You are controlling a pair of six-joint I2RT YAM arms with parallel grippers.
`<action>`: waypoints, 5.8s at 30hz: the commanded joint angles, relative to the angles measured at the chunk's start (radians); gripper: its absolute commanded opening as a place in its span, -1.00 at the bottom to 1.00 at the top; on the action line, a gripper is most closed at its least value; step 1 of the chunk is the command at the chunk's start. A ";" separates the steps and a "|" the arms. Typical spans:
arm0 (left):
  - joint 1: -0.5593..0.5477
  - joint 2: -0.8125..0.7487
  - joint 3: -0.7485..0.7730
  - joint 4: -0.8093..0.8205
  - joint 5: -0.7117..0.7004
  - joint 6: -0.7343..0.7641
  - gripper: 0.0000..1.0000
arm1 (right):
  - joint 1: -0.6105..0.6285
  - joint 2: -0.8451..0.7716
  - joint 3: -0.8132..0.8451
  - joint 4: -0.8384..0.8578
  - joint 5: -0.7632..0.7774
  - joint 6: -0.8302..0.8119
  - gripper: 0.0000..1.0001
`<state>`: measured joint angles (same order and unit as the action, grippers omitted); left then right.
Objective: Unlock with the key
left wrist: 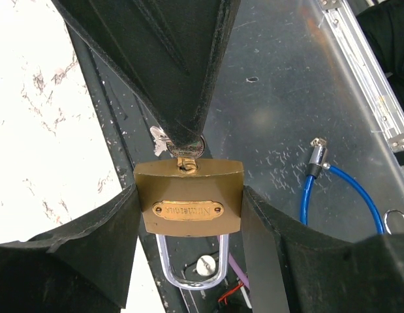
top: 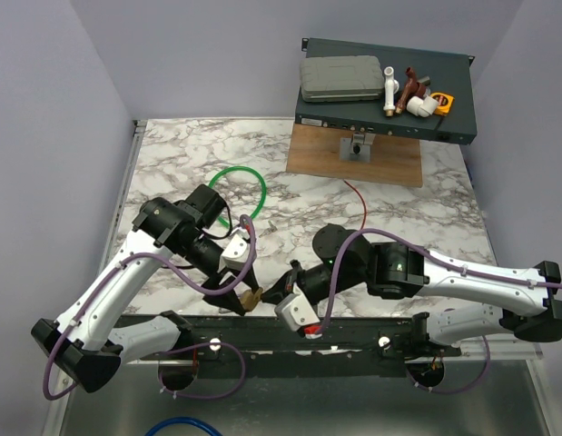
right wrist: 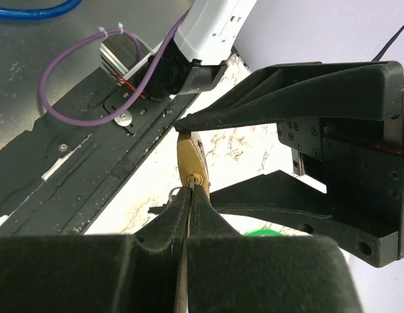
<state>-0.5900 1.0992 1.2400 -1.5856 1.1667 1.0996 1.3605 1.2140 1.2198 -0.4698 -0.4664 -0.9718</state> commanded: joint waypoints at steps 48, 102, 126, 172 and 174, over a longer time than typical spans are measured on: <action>-0.012 -0.139 -0.036 0.554 -0.735 -0.135 -1.00 | -0.116 -0.100 -0.038 0.227 0.605 1.139 0.54; -0.157 -0.405 -0.228 0.843 -0.872 -0.169 -1.00 | -0.367 0.075 -0.131 0.505 0.116 1.367 0.47; -0.174 -0.366 -0.195 0.867 -0.868 -0.184 -1.00 | -0.368 0.275 -0.020 0.603 0.021 1.409 -0.12; 0.055 -0.129 -0.018 0.507 -0.172 -0.422 -0.17 | -0.360 0.129 0.019 0.396 -0.149 1.059 -0.99; 0.056 -0.137 -0.029 0.517 -0.184 -0.428 -0.37 | -0.358 0.127 0.015 0.400 -0.145 1.058 -0.99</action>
<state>-0.5320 0.9924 1.2140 -1.1419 0.9199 0.6994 0.9962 1.3495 1.2205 -0.1268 -0.6136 0.1020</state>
